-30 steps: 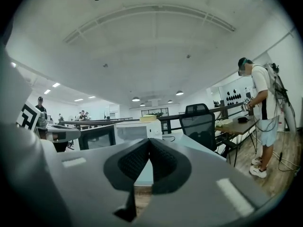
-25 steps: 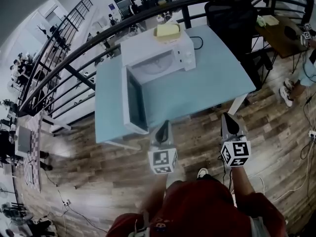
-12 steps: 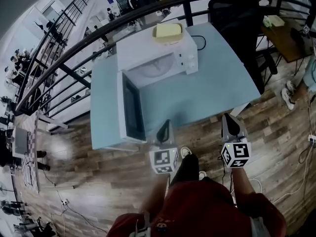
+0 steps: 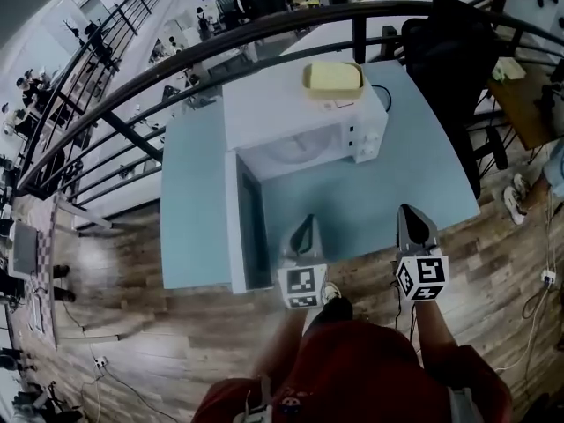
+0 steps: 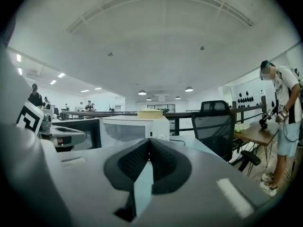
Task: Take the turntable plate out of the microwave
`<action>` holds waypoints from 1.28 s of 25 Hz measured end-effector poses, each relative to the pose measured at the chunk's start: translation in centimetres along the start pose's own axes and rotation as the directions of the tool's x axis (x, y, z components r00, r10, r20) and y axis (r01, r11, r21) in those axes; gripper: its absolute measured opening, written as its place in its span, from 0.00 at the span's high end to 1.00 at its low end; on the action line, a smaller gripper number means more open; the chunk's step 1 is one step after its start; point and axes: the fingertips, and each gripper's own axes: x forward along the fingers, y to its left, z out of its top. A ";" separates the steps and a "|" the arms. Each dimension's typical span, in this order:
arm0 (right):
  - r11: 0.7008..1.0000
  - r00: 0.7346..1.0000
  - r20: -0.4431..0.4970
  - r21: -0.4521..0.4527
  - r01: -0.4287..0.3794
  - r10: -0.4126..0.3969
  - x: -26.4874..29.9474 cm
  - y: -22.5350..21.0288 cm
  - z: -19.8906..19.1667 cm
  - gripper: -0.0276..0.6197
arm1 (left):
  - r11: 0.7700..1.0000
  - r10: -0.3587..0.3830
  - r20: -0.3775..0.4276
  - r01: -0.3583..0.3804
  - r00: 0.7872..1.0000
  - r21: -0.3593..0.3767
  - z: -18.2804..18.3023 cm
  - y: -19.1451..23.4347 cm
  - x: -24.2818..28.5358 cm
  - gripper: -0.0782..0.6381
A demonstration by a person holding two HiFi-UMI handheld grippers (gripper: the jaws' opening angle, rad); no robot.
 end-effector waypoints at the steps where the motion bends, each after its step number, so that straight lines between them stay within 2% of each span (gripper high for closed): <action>1: 1.000 1.000 -0.003 -0.003 -0.005 0.005 1.2 0.3 0.1 0.96 | 1.000 0.004 0.002 -0.004 1.000 -0.006 0.0 0.8 0.8 0.90; 10: 0.998 0.998 -0.006 -0.022 -0.061 0.061 10.1 3.2 1.0 0.96 | 1.000 -0.009 0.001 0.009 1.000 -0.010 -0.3 5.2 6.3 0.89; 22: 0.988 0.988 -0.038 -0.022 -0.151 0.150 16.0 5.8 -1.4 0.96 | 0.999 0.046 -0.022 -0.046 0.999 -0.010 -2.0 9.4 9.2 0.89; 26: 0.977 0.977 -0.039 -0.035 -0.212 0.210 19.4 6.1 -1.6 0.96 | 0.997 0.077 -0.025 -0.077 0.997 -0.014 -2.5 10.4 11.2 0.89; 29: 0.961 0.960 -0.041 -0.016 -0.277 0.276 22.5 7.0 -1.4 0.96 | 0.994 0.109 -0.031 -0.110 0.994 -0.008 -2.6 11.8 12.5 0.89; 32: 0.943 0.943 -0.047 -0.037 -0.331 0.329 25.3 7.7 -0.9 0.96 | 0.989 0.144 -0.026 -0.144 0.989 -0.012 -2.2 13.0 13.5 0.89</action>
